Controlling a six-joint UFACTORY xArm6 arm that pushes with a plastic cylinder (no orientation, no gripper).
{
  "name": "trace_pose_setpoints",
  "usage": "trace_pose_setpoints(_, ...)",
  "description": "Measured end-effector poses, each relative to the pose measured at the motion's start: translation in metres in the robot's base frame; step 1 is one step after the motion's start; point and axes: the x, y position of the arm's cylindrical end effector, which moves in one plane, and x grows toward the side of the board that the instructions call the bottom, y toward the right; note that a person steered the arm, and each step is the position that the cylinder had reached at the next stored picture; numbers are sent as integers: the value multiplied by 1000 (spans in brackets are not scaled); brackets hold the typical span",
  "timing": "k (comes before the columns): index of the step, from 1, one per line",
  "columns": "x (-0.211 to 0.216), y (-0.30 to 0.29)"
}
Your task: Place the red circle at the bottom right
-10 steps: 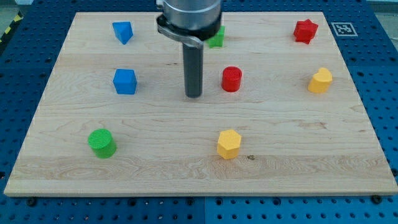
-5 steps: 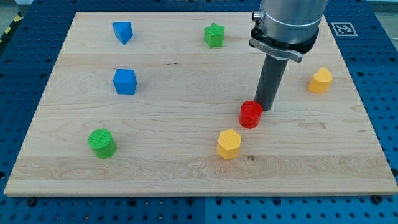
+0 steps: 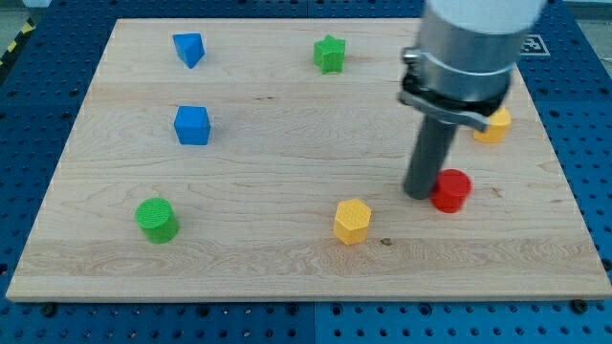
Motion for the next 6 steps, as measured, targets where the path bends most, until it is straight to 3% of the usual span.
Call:
trace_pose_setpoints(4, -14, 3)
trace_pose_setpoints(6, 22, 71)
